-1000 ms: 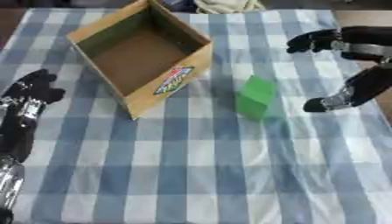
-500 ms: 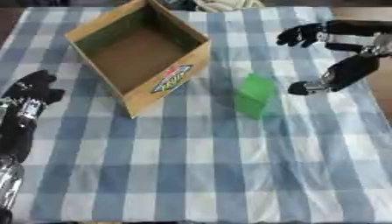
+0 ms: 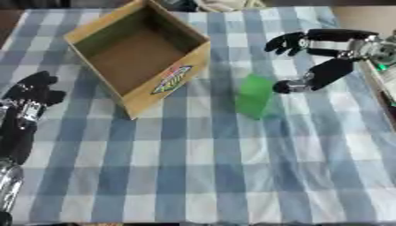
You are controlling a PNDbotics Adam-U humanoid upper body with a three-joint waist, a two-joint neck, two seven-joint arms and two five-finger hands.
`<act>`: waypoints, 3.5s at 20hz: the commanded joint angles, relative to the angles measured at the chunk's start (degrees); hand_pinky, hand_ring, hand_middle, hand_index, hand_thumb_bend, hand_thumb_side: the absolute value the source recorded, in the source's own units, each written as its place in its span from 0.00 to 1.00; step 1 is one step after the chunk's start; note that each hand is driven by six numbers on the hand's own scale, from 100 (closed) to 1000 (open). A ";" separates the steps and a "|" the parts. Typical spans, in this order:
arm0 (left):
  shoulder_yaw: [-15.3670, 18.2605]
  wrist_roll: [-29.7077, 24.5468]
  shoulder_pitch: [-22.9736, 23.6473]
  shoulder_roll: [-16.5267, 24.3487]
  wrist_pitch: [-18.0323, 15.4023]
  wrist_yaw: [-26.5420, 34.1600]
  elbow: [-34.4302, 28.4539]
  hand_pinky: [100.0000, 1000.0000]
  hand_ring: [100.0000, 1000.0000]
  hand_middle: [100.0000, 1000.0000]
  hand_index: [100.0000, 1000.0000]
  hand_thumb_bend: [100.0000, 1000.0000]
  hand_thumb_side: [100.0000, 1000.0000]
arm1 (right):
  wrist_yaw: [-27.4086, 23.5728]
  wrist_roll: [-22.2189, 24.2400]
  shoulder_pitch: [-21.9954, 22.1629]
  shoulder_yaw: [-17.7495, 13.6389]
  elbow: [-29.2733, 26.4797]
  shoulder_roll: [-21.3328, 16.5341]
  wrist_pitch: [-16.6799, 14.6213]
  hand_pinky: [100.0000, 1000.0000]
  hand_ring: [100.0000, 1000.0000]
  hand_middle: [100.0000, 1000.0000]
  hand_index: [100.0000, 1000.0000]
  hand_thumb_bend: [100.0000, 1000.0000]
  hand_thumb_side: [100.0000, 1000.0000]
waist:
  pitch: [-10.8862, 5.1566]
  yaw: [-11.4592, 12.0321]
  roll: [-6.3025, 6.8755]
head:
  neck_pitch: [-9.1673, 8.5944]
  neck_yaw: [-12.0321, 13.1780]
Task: Pick up objects on the table and place them in the box.
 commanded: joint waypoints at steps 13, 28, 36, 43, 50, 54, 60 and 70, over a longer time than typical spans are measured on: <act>-0.04 -0.75 -0.18 1.03 -0.07 -0.26 -0.62 0.79 0.67 0.73 0.83 0.44 0.53 | 3.59 2.24 -1.73 1.89 2.33 2.50 -1.52 0.88 0.93 1.00 1.00 0.41 0.68 | -1.23 -0.24 0.16 | 0.70 -0.46; -0.06 -1.16 -0.30 0.92 -0.02 -0.37 -0.64 0.79 0.67 0.74 0.83 0.44 0.54 | 6.09 2.44 -1.25 2.21 5.08 4.34 -1.46 0.87 0.93 0.99 1.00 0.41 0.69 | -1.28 -0.06 0.16 | 0.73 -0.64; -0.11 -1.31 -0.35 0.88 0.01 -0.39 -0.62 0.79 0.68 0.74 0.83 0.44 0.54 | 7.04 2.06 -1.04 2.23 5.96 4.75 -0.94 0.87 0.92 0.99 1.00 0.40 0.67 | -1.27 0.01 0.13 | 0.78 -0.74; -0.12 -1.40 -0.38 0.87 0.01 -0.37 -0.62 0.79 0.68 0.74 0.83 0.44 0.54 | 7.74 1.64 -1.03 2.37 5.65 4.97 -1.56 0.85 0.90 0.95 0.97 0.27 0.53 | -1.24 0.01 0.17 | 0.81 -0.84; -0.07 -1.45 -0.32 0.88 0.00 -0.39 -0.61 0.79 0.68 0.74 0.83 0.44 0.54 | 7.55 0.25 -1.05 2.09 4.92 4.79 -2.65 0.84 0.87 0.91 0.77 0.01 0.38 | -1.23 -0.05 0.19 | 0.75 -0.77; -0.07 -1.54 -0.31 0.88 -0.01 -0.40 -0.61 0.79 0.68 0.74 0.83 0.43 0.54 | 6.28 0.02 -1.20 1.98 3.63 4.32 -2.26 0.84 0.87 0.90 0.73 0.00 0.37 | -1.24 -0.10 0.19 | 0.69 -0.76; -0.14 -1.97 -0.30 0.97 -0.01 -0.55 -0.62 0.79 0.68 0.74 0.83 0.43 0.55 | 1.96 0.11 -2.70 1.42 -1.47 2.21 -0.80 0.84 0.86 0.90 0.72 0.00 0.45 | -1.28 0.05 0.05 | 0.57 -0.89; -1.33 -3.82 -0.78 1.25 -0.03 -0.58 -0.55 0.79 0.68 0.74 0.83 0.43 0.55 | 1.01 -0.20 -9.56 -0.07 -1.59 -0.08 1.32 0.85 0.87 0.90 0.75 0.00 0.33 | -1.13 2.43 -0.75 | -0.23 -2.09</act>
